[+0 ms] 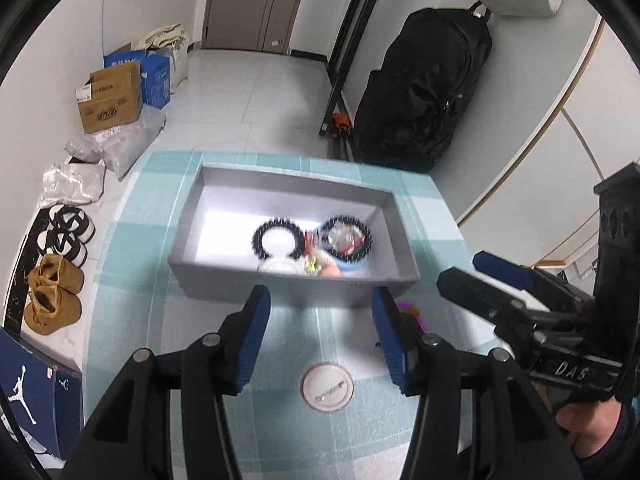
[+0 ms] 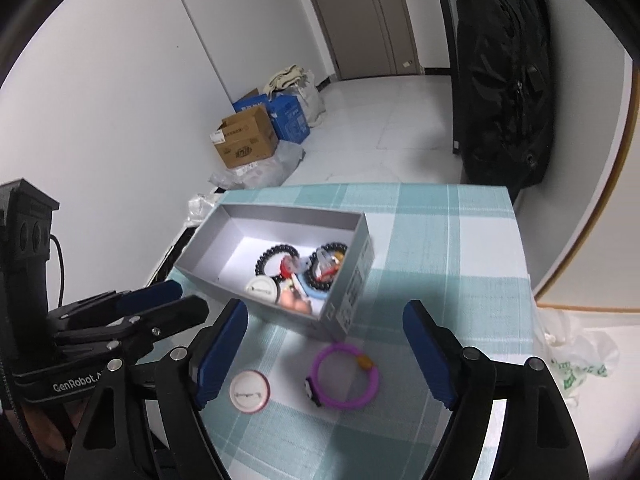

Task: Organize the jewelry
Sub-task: 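Withdraw both tools from the box back over the table, then lower the left gripper onto the white round badge and close it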

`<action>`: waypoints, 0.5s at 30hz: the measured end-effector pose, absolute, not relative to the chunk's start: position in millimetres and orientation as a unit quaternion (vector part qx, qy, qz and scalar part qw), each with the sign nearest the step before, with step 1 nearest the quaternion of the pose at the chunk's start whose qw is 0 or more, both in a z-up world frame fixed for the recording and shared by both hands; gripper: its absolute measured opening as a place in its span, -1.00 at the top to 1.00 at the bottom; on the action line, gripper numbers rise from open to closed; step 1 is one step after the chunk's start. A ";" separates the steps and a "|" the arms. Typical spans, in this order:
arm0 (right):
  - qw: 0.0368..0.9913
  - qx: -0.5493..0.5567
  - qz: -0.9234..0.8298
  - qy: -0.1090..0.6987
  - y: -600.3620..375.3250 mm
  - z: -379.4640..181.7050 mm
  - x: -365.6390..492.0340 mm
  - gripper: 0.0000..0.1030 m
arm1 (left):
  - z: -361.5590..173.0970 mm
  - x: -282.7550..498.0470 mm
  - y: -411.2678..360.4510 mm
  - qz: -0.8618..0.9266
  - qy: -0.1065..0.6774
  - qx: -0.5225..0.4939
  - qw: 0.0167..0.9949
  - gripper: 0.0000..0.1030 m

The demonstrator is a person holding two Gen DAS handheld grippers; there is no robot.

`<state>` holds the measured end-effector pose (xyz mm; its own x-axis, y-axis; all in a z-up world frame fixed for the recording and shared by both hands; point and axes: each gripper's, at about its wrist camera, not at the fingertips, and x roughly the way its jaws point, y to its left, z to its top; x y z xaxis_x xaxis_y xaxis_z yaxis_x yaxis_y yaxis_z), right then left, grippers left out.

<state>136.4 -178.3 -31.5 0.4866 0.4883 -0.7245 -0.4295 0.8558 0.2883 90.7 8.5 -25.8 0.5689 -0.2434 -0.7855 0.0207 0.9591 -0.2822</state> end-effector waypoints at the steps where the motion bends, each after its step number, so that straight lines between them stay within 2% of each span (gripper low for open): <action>1: 0.860 0.033 0.264 0.435 -179.5 -32.9 134.8 -0.57 | -28.2 88.8 7.9 -0.077 0.462 -0.120 0.876 0.08; 5: 0.856 0.020 0.249 0.452 -184.5 -40.0 126.2 -0.64 | -39.9 80.5 4.2 -0.079 0.477 -0.100 0.870 0.08; 12: 0.849 0.013 0.222 0.479 -197.7 -54.5 124.3 -0.65 | -63.1 68.2 -6.0 -0.109 0.518 -0.075 0.845 0.07; 14: 0.847 0.013 0.215 0.486 -201.9 -57.4 122.7 -0.65 | -66.8 66.7 -10.0 -0.115 0.526 -0.069 0.840 0.00; 15: 0.846 0.014 0.212 0.490 -204.0 -58.7 121.4 -0.65 | -68.0 66.3 -11.7 -0.118 0.529 -0.066 0.838 -0.11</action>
<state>121.4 -204.0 -58.7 0.4307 0.3723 -0.8221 -0.3443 0.9098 0.2316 66.3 -11.7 -68.0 0.4127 -0.2676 -0.8707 0.1273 0.9634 -0.2357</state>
